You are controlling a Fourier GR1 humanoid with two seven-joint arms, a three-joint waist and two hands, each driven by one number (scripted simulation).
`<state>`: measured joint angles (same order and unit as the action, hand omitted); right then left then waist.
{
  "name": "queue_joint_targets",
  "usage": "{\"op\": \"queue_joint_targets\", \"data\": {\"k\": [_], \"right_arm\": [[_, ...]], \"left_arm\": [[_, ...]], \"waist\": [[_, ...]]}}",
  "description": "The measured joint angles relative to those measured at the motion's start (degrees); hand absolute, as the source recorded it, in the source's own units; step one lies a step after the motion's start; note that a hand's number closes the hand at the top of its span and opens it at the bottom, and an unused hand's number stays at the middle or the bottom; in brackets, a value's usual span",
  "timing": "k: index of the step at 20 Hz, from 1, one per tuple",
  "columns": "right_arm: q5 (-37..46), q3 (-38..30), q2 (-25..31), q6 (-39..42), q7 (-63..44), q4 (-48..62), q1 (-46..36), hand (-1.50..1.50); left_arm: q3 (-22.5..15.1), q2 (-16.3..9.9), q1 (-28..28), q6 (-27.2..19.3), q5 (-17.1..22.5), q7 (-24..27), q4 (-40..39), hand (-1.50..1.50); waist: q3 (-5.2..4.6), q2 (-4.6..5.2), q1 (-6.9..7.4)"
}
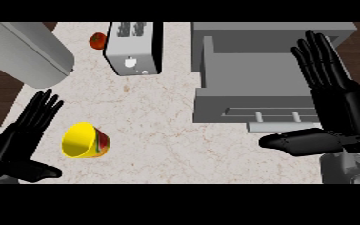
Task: Pick up the cup, place it into the drawer and close the drawer
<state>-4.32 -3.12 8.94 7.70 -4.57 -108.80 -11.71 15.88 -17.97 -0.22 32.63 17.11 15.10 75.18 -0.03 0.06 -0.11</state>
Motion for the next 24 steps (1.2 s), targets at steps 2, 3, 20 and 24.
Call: {"op": "queue_joint_targets", "data": {"k": [2, 3, 20, 24], "right_arm": [[-0.01, -0.69, 0.25, 0.06, 0.33, 1.69, -1.49, -1.50], [-0.11, -0.66, 0.23, 0.10, -0.15, 1.46, -1.76, -1.50], [-2.28, -3.03, 1.61, 1.76, -2.44, 1.14, -3.45, -1.50], [-2.93, -3.79, 2.19, 2.24, -2.57, 1.21, -3.76, -1.50]], "left_arm": [[-0.35, 0.44, -1.15, -0.36, -3.43, 4.03, -4.82, -1.50], [-0.36, 0.45, -1.39, -0.31, -4.57, 5.59, -6.79, -1.50], [-1.72, -2.91, -15.37, -7.94, -20.02, 31.86, -49.08, -1.50], [-1.92, -3.02, -17.34, -9.09, -20.76, 34.81, -53.13, -1.50]], "waist": [[-0.01, 0.02, -0.02], [0.00, 0.02, -0.02], [-0.12, 0.20, -0.68], [-0.15, 0.27, -0.82]]}}
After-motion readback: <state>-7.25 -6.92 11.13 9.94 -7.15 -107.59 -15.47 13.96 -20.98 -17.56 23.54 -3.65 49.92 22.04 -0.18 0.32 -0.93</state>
